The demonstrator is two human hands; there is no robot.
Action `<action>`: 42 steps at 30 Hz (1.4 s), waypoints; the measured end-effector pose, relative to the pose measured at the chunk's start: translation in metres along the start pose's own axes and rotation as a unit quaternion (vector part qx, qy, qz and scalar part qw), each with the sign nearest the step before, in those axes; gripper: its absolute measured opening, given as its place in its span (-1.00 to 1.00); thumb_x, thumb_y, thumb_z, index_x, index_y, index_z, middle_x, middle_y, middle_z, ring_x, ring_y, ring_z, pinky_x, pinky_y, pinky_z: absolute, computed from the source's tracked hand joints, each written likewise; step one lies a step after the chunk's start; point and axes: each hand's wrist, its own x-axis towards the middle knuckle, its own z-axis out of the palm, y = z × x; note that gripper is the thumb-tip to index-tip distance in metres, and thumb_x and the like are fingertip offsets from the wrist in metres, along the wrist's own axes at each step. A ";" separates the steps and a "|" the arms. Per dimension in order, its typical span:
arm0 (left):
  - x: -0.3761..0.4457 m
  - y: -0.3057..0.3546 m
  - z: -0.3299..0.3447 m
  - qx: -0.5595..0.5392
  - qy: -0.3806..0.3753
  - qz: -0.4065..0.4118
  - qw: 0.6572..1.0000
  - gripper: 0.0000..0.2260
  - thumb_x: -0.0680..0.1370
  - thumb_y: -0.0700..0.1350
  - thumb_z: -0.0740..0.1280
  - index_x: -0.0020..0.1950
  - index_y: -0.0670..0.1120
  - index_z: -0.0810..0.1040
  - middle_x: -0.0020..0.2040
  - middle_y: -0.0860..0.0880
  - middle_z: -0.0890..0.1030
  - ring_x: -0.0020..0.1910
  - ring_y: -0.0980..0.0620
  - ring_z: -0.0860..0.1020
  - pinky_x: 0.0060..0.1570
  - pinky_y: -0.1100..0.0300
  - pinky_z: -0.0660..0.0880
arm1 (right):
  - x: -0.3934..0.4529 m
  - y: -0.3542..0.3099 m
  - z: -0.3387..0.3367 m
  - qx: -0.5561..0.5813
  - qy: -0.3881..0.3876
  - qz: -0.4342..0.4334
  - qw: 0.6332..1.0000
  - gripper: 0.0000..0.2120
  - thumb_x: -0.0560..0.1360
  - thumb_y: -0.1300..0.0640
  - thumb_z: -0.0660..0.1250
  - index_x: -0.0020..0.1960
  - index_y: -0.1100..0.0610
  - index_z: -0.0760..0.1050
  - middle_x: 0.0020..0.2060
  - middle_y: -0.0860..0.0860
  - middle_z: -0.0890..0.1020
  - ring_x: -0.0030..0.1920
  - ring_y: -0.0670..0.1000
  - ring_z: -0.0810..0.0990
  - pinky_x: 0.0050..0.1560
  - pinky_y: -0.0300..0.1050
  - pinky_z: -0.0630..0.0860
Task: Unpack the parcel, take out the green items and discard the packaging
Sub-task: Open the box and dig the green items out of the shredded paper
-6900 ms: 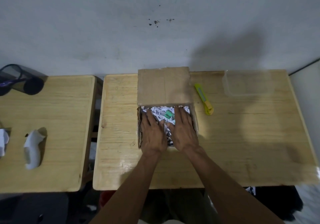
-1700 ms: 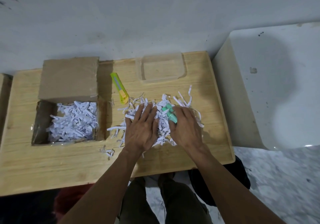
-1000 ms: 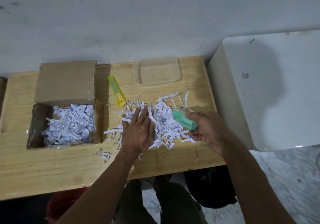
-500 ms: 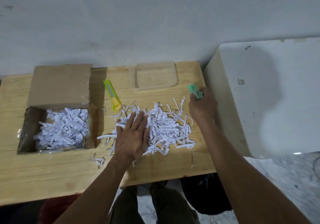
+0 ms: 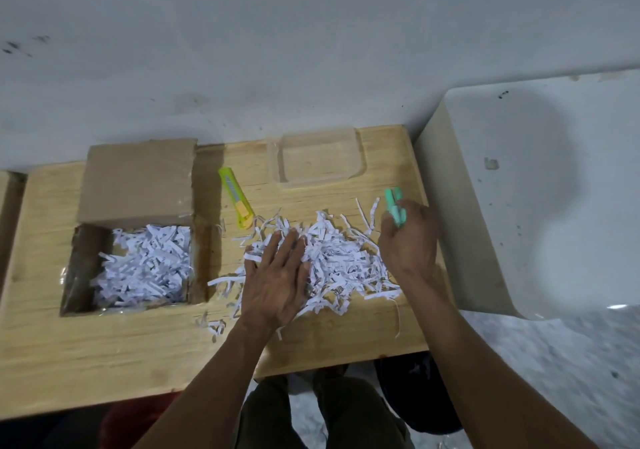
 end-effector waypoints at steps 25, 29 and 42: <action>-0.036 -0.069 0.027 -0.073 0.221 -0.024 0.972 -0.54 0.70 -0.04 0.04 0.61 -0.09 0.22 0.59 -0.01 0.28 0.62 0.07 0.11 0.50 0.02 0.17 | -0.107 -0.060 0.036 -0.061 -0.074 -0.281 0.955 -0.72 0.46 0.16 0.31 0.16 0.09 0.60 0.19 0.06 0.56 0.24 0.15 0.46 0.23 0.08 0.40; -0.036 -0.070 0.028 -0.063 0.243 -0.016 0.968 -0.54 0.70 -0.03 0.02 0.59 -0.12 0.27 0.57 -0.03 0.32 0.61 0.04 0.16 0.49 0.11 0.13 | -0.131 -0.079 0.046 -0.069 -0.178 -0.301 0.934 -0.62 0.46 0.02 0.30 0.27 0.05 0.51 0.15 0.02 0.55 0.18 0.08 0.47 0.19 0.05 0.39; -0.033 -0.069 0.029 -0.055 0.229 -0.036 0.971 -0.54 0.70 -0.02 -0.01 0.59 -0.12 0.27 0.56 -0.06 0.35 0.60 0.02 0.18 0.53 -0.10 0.20 | -0.090 -0.077 0.022 0.072 -0.338 -0.080 0.935 -0.62 0.38 -0.02 0.49 0.16 -0.03 0.50 -0.04 -0.09 0.62 -0.06 -0.07 0.60 -0.03 -0.02 0.58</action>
